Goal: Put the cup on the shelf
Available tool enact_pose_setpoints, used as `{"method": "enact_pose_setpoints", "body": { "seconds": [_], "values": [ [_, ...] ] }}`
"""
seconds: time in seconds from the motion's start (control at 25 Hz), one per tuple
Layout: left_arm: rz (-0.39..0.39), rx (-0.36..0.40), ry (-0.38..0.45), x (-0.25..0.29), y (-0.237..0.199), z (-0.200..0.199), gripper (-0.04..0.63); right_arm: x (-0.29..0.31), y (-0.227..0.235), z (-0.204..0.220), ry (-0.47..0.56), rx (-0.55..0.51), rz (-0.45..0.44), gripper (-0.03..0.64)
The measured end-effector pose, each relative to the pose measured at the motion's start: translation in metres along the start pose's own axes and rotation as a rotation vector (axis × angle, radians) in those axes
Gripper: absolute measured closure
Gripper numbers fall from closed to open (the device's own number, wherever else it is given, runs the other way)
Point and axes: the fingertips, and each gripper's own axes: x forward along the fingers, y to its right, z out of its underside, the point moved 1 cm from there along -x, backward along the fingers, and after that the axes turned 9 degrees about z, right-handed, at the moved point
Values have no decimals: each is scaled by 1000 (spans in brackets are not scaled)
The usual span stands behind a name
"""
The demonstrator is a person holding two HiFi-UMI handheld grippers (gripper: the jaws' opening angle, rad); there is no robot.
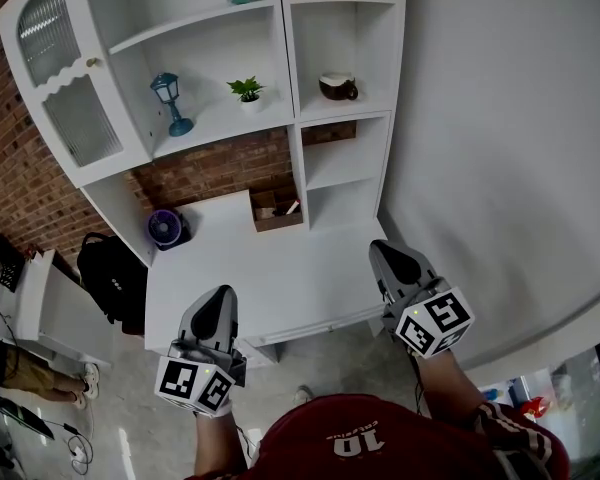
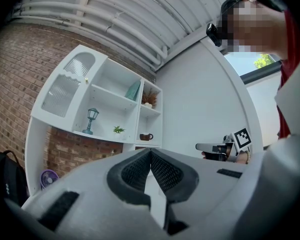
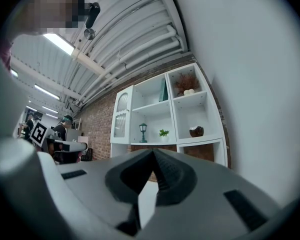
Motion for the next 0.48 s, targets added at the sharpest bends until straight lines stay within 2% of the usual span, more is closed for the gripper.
{"method": "enact_pose_setpoints", "body": {
  "seconds": [0.24, 0.48],
  "values": [
    [3, 3, -3, 1, -2, 0, 597, 1, -5, 2, -10, -51, 2, 617],
    [9, 1, -3, 2, -2, 0, 597, 0, -5, 5, -24, -57, 13, 617]
  ]
}}
